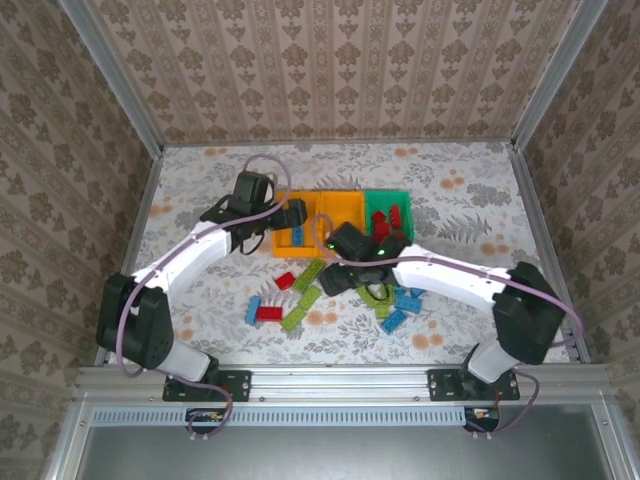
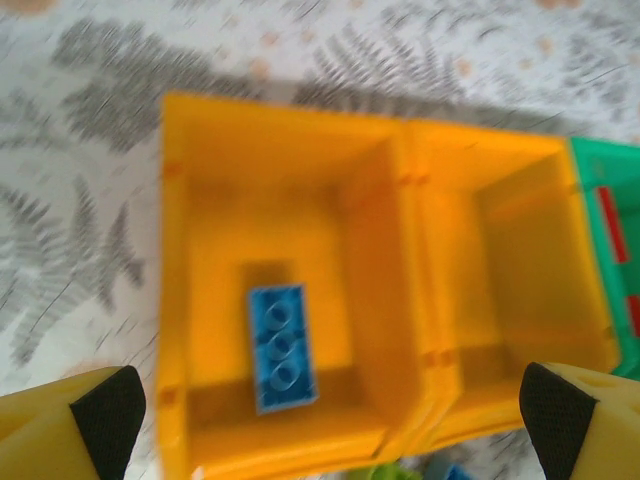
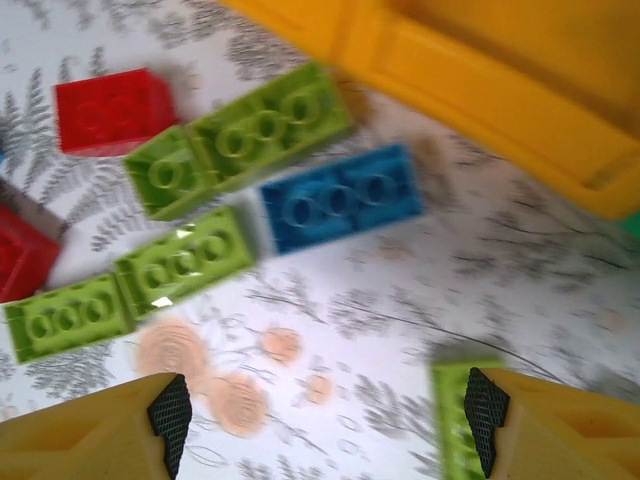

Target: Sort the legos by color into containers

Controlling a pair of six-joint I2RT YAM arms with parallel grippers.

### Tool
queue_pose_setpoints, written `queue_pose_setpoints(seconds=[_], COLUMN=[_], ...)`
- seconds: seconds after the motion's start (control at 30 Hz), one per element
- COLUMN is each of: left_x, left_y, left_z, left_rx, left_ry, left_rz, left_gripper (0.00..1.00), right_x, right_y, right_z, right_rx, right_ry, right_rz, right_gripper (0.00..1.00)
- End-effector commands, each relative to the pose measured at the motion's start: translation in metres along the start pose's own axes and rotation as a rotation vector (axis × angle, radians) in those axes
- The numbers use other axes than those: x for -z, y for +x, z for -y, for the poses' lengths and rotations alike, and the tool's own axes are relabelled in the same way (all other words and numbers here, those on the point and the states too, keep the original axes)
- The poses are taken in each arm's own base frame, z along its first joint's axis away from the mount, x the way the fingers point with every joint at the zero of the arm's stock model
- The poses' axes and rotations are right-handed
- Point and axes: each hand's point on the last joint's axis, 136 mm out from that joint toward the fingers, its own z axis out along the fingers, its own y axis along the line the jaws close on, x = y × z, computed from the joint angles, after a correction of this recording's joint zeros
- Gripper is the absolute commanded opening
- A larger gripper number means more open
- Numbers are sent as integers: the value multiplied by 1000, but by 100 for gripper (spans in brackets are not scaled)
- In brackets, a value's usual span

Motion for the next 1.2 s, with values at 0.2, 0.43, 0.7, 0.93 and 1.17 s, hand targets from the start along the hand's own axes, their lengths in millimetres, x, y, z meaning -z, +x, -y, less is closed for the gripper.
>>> queue_pose_setpoints(seconds=[0.2,0.43,0.7,0.93,1.17], left_x=[26,26,29,47,59], left_y=[4,13,25,30,34], left_z=[-40,-45,-52,-69,-75], left_rx=[83,64,40,65,83], left_ry=[-75,-68,-64,-85,-75], left_rz=[35,28,23,69,113], left_gripper=[100,100,100,100,100], right_x=[-26,-33,-64,-81,-90], right_y=[6,6,28,50,57], right_z=[-45,-69,-104,-122,-117], right_rx=[-372,-728,-1090,-1230,-1271], right_ry=[-89,-144,-147,-43,41], right_rz=[-131,-236,-377,-450,-477], right_gripper=[77,80,79,76,71])
